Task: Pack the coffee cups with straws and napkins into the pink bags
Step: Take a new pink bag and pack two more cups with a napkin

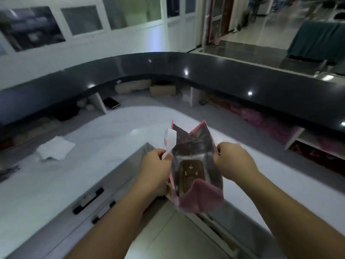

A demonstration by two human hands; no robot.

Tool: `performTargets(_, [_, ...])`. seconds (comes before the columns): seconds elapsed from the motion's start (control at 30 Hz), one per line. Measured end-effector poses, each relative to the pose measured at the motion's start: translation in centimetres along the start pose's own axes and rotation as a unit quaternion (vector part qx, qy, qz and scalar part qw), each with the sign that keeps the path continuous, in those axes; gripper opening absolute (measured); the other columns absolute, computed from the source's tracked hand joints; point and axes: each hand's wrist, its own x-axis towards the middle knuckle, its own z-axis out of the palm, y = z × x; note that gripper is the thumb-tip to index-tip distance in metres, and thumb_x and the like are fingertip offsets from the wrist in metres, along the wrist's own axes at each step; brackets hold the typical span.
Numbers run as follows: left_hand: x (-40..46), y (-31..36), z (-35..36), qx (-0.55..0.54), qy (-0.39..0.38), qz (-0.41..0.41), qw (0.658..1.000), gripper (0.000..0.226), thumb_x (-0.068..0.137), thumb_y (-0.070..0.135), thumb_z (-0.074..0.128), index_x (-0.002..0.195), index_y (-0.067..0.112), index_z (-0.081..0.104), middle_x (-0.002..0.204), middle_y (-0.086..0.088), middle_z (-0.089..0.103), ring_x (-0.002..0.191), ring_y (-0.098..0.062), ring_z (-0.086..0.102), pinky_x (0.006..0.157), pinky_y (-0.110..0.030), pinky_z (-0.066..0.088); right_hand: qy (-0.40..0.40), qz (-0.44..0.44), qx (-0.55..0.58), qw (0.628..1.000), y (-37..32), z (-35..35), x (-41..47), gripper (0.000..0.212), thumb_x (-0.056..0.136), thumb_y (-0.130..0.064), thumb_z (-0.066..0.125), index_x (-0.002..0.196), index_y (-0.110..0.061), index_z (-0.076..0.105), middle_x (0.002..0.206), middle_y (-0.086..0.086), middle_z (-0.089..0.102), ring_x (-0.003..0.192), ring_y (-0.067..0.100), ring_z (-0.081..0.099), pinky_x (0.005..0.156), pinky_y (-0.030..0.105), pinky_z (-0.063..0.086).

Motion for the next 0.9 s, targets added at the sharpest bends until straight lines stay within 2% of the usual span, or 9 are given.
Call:
performTargets(0.17, [-1.1,-5.3,-9.8,0.006,0.085,-0.036,0.996,0.042,0.104,0.031,0.058,0.064,0.027,0.045,0.042,0.026,0.049,0.04,0.009,0.048,0.035,-0.009,0.03,-0.027,-0.089,-0.004,0.996,-10.8,3.5,-0.5,0.022,0.09,-0.025,0.052,0.068,-0.022,0.048,0.067,-0.002,0.055,0.06,0.019,0.054,0.047,0.028,0.033])
performTargets(0.3, [-2.1,-8.8,-16.0,0.02,0.153,-0.08,0.985,0.041,0.103,0.038,0.056,0.065,0.029,0.046,0.047,0.022,0.051,0.046,-0.002,0.046,0.045,-0.02,0.032,-0.046,-0.151,-0.008,0.987,-18.9,5.9,0.2,0.024,0.088,-0.024,0.053,0.064,-0.023,0.05,0.064,-0.004,0.056,0.057,0.016,0.054,0.046,0.026,0.031])
performTargets(0.37, [-2.4,-10.3,-18.8,0.002,0.18,-0.1,0.979,0.04,0.103,0.038,0.057,0.065,0.028,0.047,0.046,0.025,0.05,0.043,-0.001,0.046,0.041,-0.017,0.032,-0.054,-0.186,-0.005,0.981,-22.8,7.2,0.6,0.026,0.089,-0.027,0.053,0.064,-0.025,0.05,0.063,-0.006,0.057,0.056,0.014,0.054,0.045,0.025,0.032])
performTargets(0.47, [-2.1,-12.3,-22.9,-0.008,0.224,-0.128,0.966,0.039,0.102,0.04,0.059,0.065,0.026,0.053,0.048,0.024,0.054,0.048,-0.002,0.052,0.042,-0.016,0.033,-0.072,-0.236,-0.008,0.969,-28.5,9.1,1.7,0.022,0.091,-0.033,0.054,0.07,-0.025,0.057,0.067,-0.007,0.06,0.059,0.015,0.058,0.049,0.026,0.042])
performTargets(0.53, [-1.7,-13.4,-25.4,-0.015,0.258,-0.143,0.955,0.041,0.102,0.043,0.059,0.065,0.026,0.054,0.049,0.023,0.055,0.047,0.004,0.052,0.039,-0.012,0.033,-0.091,-0.268,-0.002,0.959,-32.0,10.4,2.6,0.021,0.09,-0.033,0.053,0.071,-0.024,0.058,0.068,-0.005,0.062,0.06,0.017,0.06,0.052,0.03,0.049])
performTargets(0.57, [-1.4,-13.9,-26.6,-0.015,0.273,-0.151,0.95,0.042,0.102,0.045,0.059,0.065,0.026,0.054,0.048,0.022,0.054,0.045,0.005,0.051,0.039,-0.013,0.031,-0.102,-0.285,0.001,0.953,-33.7,11.0,3.1,0.021,0.09,-0.033,0.053,0.072,-0.024,0.059,0.069,-0.005,0.062,0.061,0.018,0.061,0.054,0.032,0.052])
performTargets(0.63, [-0.9,-14.8,-28.9,-0.007,0.299,-0.167,0.94,0.043,0.101,0.045,0.059,0.064,0.024,0.052,0.047,0.019,0.052,0.044,0.002,0.047,0.047,-0.026,0.032,-0.125,-0.316,0.004,0.94,-36.9,12.1,4.0,0.022,0.09,-0.034,0.054,0.073,-0.022,0.061,0.07,-0.003,0.064,0.062,0.019,0.061,0.055,0.032,0.053])
performTargets(0.73, [-0.4,-16.1,-32.2,0.0,0.333,-0.194,0.923,0.048,0.099,0.049,0.059,0.063,0.021,0.046,0.048,0.013,0.046,0.044,-0.004,0.041,0.052,-0.031,0.029,-0.161,-0.358,0.008,0.92,-41.5,13.7,5.1,0.023,0.089,-0.037,0.056,0.073,-0.021,0.06,0.071,-0.002,0.064,0.063,0.021,0.062,0.056,0.033,0.054])
performTargets(0.9, [0.2,-18.5,-36.6,-0.012,0.374,-0.252,0.892,0.046,0.099,0.05,0.058,0.055,0.038,0.052,0.044,0.013,0.041,0.039,-0.006,0.036,0.049,-0.028,0.026,-0.212,-0.412,0.014,0.886,-48.3,17.1,5.5,0.019,0.091,-0.04,0.054,0.087,-0.024,0.064,0.078,-0.004,0.068,0.065,0.018,0.066,0.061,0.037,0.06])
